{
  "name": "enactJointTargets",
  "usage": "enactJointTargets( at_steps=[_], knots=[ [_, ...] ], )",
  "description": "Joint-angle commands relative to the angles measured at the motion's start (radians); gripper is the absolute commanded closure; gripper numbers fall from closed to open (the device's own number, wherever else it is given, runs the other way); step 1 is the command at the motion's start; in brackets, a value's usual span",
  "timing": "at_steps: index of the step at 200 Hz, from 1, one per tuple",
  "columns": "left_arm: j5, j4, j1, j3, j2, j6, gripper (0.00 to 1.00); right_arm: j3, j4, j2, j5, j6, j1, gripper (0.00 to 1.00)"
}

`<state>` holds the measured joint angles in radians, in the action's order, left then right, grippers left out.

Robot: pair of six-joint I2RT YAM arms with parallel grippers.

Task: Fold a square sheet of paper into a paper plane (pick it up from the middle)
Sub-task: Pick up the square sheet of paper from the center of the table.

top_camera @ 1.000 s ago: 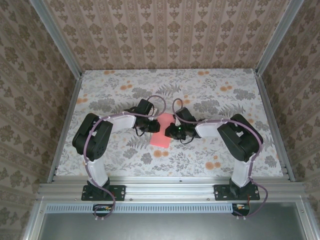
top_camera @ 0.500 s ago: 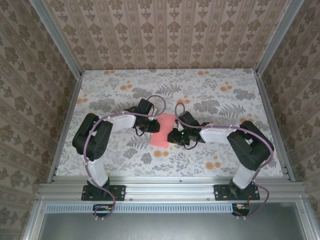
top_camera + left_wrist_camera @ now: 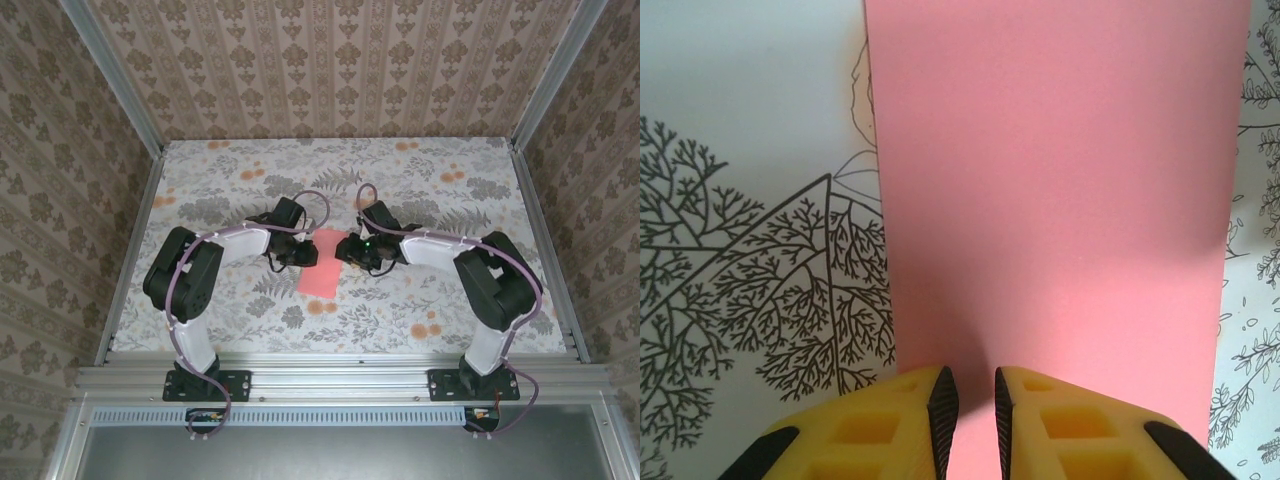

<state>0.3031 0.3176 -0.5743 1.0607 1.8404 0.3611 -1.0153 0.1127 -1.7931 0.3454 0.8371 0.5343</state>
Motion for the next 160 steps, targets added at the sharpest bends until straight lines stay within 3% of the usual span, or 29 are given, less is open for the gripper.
enactJointTargets(
  at_steps=[1,99,160],
  knots=[
    [-0.013,0.155,0.004,-0.049,0.019,-0.005,0.77,-0.046,0.053,-0.046,-0.009,-0.022,-0.01,0.58],
    [-0.011,0.141,0.003,-0.056,0.032,-0.008,0.77,-0.179,0.115,-0.17,-0.062,-0.07,-0.017,0.57],
    [-0.01,0.137,0.004,-0.057,0.039,-0.011,0.77,-0.164,-0.03,-0.174,0.072,-0.021,-0.015,0.57]
  ],
)
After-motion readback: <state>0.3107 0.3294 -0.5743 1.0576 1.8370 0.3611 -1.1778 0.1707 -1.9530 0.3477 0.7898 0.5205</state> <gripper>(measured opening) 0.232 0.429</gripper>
